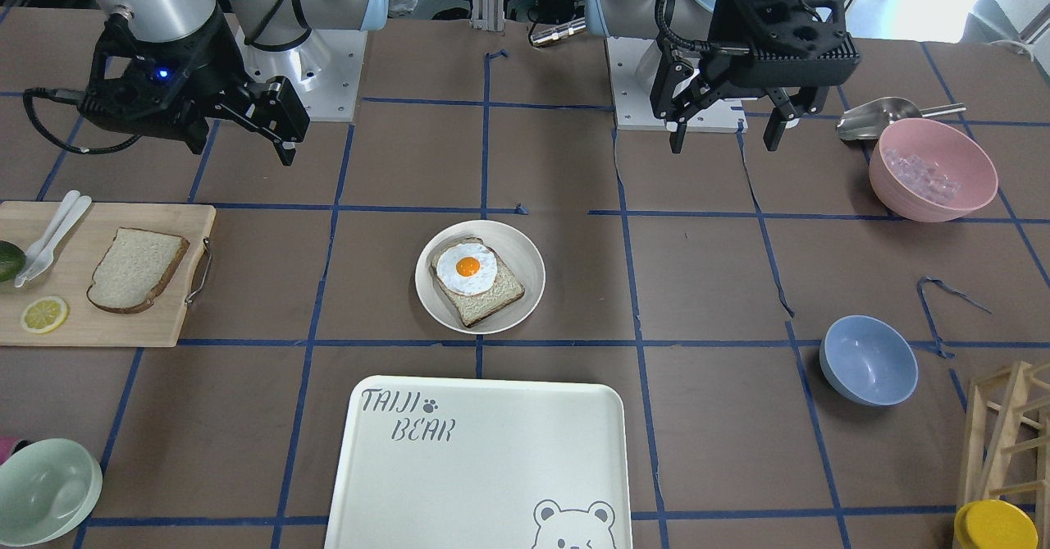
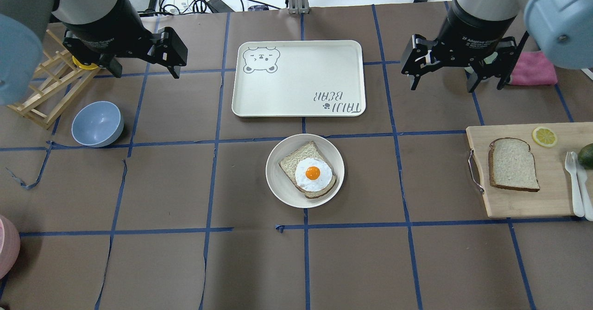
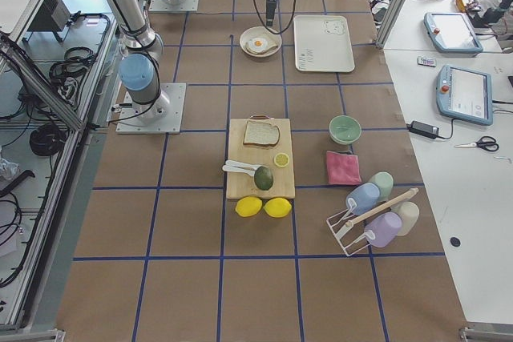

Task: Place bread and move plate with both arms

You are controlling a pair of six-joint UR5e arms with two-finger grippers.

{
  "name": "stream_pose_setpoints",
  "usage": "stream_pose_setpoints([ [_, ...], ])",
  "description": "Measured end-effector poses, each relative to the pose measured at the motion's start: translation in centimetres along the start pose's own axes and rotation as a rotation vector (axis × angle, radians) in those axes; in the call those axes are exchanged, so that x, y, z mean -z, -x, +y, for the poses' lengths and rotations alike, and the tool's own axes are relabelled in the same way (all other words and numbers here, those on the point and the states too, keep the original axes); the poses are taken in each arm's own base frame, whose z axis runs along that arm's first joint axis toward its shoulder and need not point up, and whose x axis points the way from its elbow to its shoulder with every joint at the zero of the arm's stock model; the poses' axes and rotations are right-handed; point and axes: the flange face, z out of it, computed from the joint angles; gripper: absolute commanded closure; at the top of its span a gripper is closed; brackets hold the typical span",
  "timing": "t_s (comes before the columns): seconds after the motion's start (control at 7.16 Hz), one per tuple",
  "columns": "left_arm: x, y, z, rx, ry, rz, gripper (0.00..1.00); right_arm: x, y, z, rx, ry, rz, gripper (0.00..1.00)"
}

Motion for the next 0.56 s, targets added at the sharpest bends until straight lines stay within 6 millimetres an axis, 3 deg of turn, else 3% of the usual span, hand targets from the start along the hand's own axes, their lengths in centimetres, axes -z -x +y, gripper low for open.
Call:
stream_pose_setpoints([
  [0.56, 0.06, 0.07, -0.03, 0.001, -0.001, 0.000, 0.00, -0.34, -0.06, 0.03, 0.002, 0.008, 0.002, 0.00],
])
